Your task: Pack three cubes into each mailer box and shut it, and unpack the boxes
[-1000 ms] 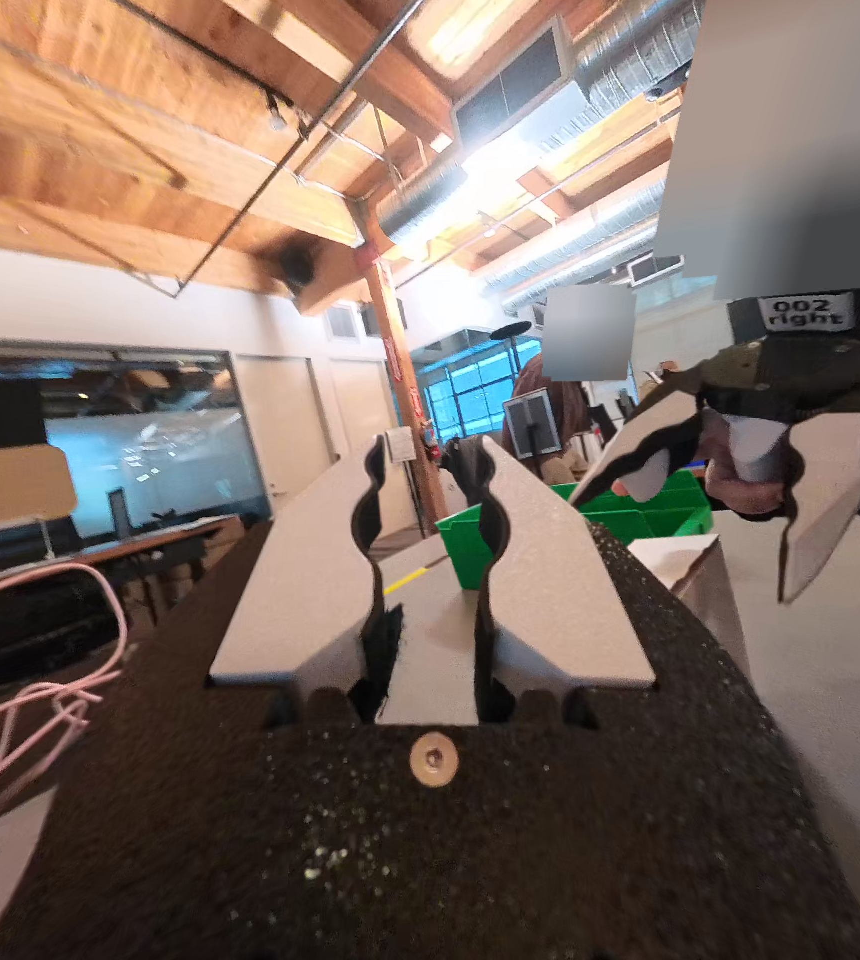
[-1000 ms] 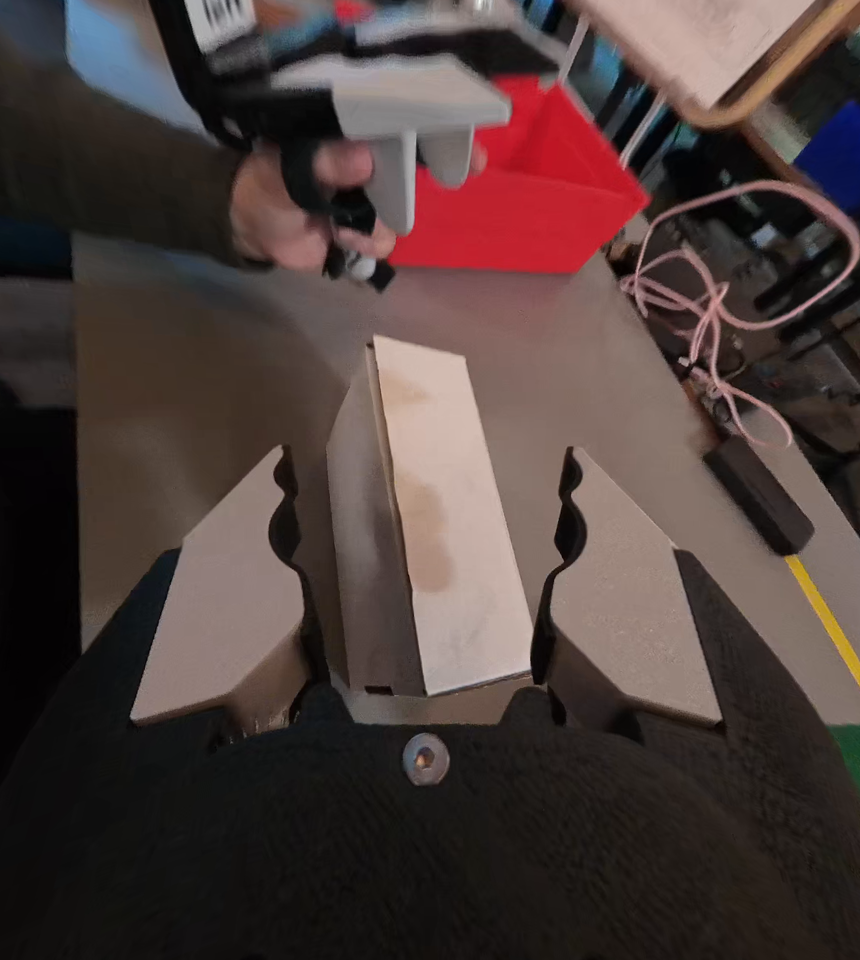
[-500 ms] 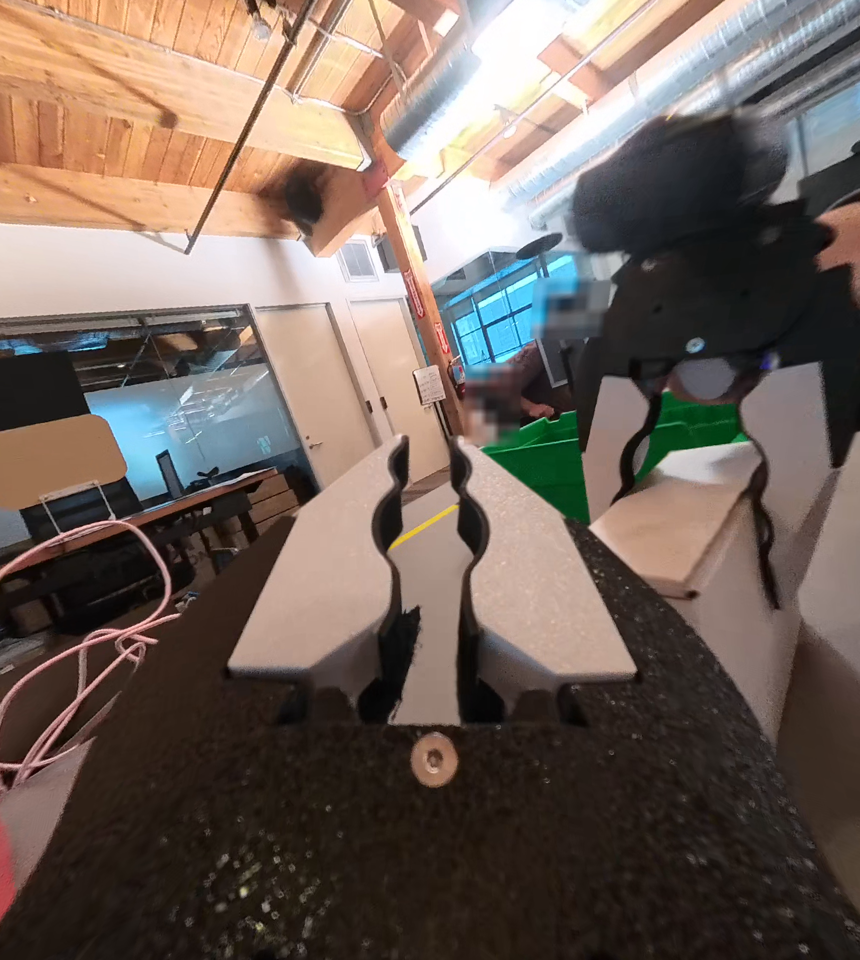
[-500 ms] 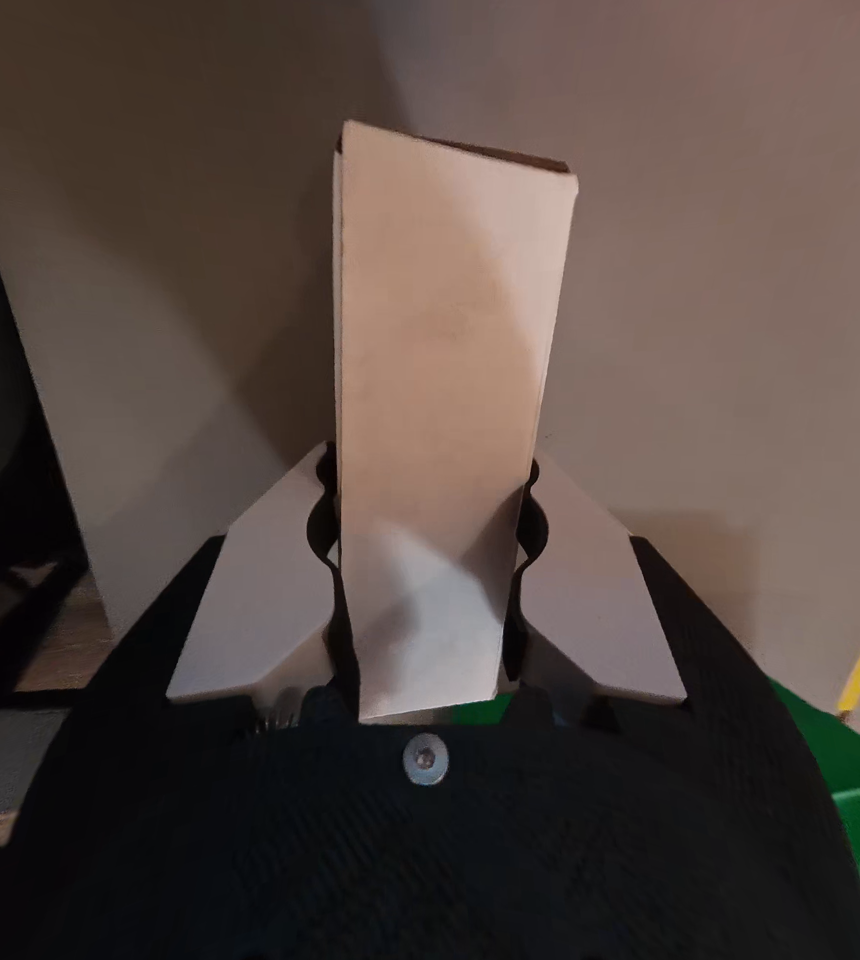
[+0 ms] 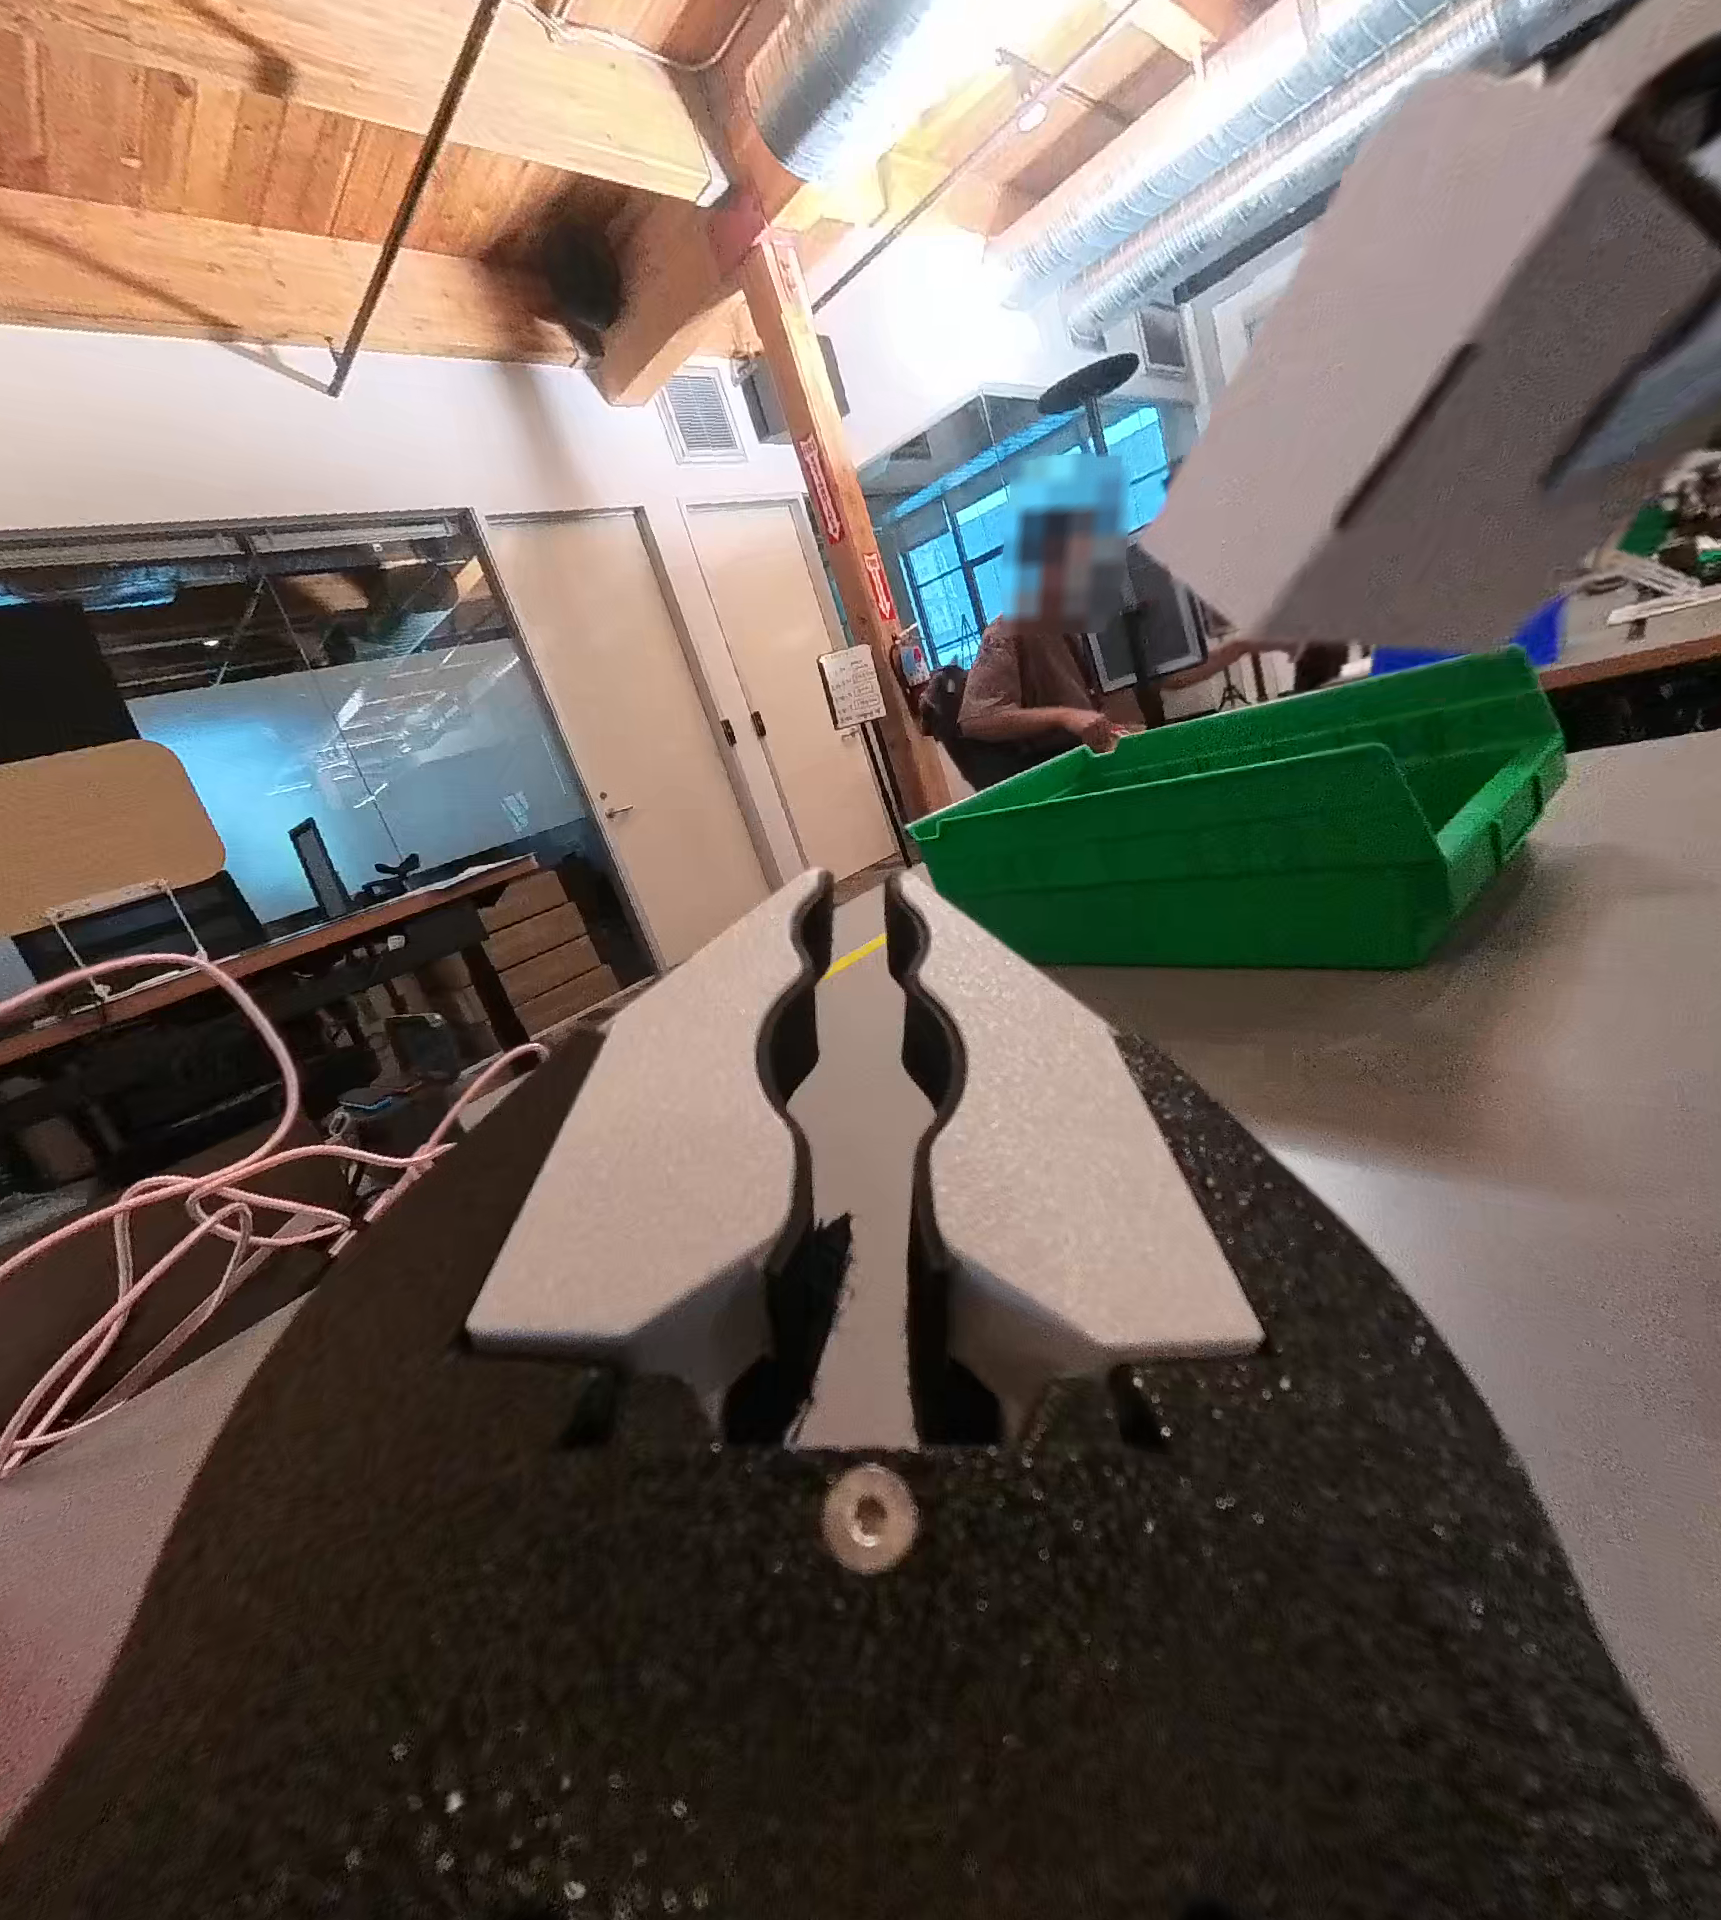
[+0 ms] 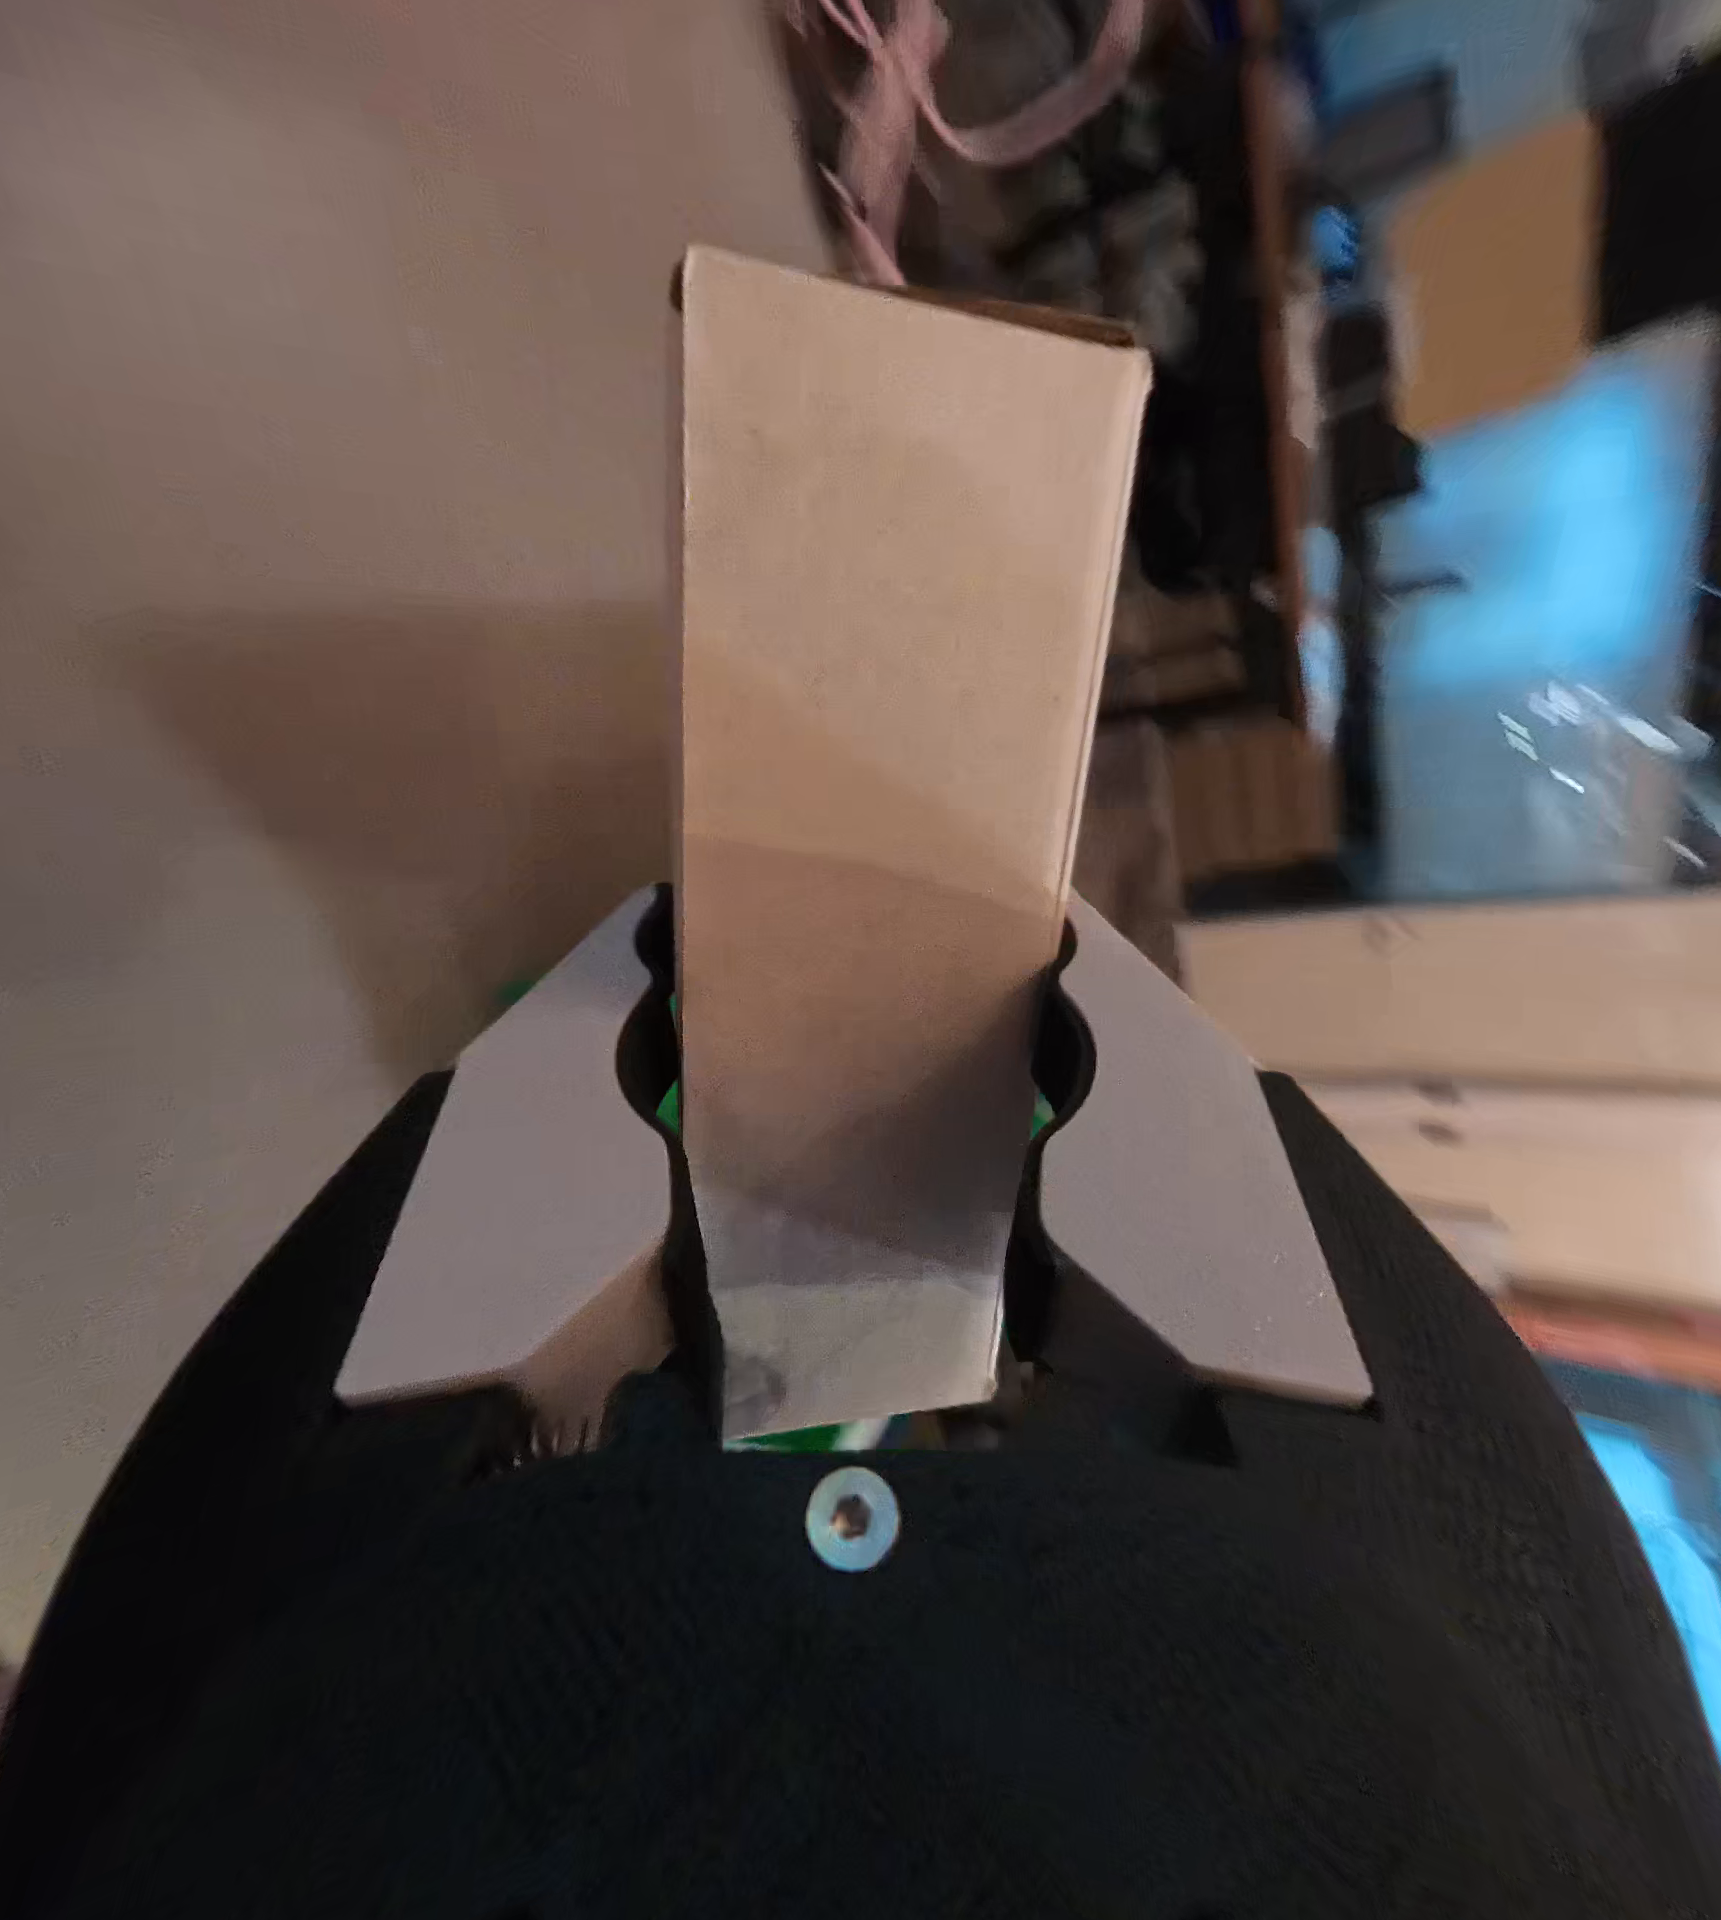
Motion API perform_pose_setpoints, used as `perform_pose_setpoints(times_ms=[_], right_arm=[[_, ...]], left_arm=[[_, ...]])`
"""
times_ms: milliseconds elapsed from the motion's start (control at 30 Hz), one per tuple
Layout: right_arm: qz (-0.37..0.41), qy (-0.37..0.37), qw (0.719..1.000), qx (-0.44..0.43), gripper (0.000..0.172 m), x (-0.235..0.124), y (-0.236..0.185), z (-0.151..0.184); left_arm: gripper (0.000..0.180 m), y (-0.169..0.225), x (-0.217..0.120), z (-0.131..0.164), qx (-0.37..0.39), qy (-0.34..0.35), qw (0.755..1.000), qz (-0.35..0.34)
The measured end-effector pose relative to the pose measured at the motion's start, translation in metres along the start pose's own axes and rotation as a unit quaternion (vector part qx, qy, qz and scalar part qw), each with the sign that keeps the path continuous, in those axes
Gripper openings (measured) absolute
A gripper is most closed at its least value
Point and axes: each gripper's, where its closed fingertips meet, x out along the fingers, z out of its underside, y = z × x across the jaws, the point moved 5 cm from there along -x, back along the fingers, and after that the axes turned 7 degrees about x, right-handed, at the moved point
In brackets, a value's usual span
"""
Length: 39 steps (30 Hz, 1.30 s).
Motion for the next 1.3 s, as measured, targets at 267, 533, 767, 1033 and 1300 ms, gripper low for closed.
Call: perform_pose_setpoints(times_ms=[267, 533, 767, 1033, 1300], right_arm=[[0.012, -0.116, 0.986, -0.121, 0.068, 0.051, 0.034, 0.123], [-0.04, -0.112, 0.986, -0.113, 0.068, 0.098, 0.013, 0.147], [-0.119, -0.159, 0.978, -0.065, 0.086, 0.111, -0.002, 0.161], [-0.265, -0.192, 0.942, 0.075, 0.086, 0.083, 0.01, 0.139], [-0.268, -0.233, 0.935, 0.018, 0.063, 0.103, 0.001, 0.144]], left_arm=[[0.005, 0.007, 0.003, 0.007, 0.004, -0.016, 1.0, 0.009], [0.004, 0.009, 0.003, 0.011, 0.005, -0.025, 1.0, 0.013], [0.002, 0.0, 0.002, 0.016, -0.035, -0.034, 0.999, 0.003], [0.002, 0.003, 0.004, 0.019, -0.041, -0.04, 0.998, 0.016], [0.001, 0.007, 0.005, 0.018, -0.038, -0.044, 0.998, 0.028]])
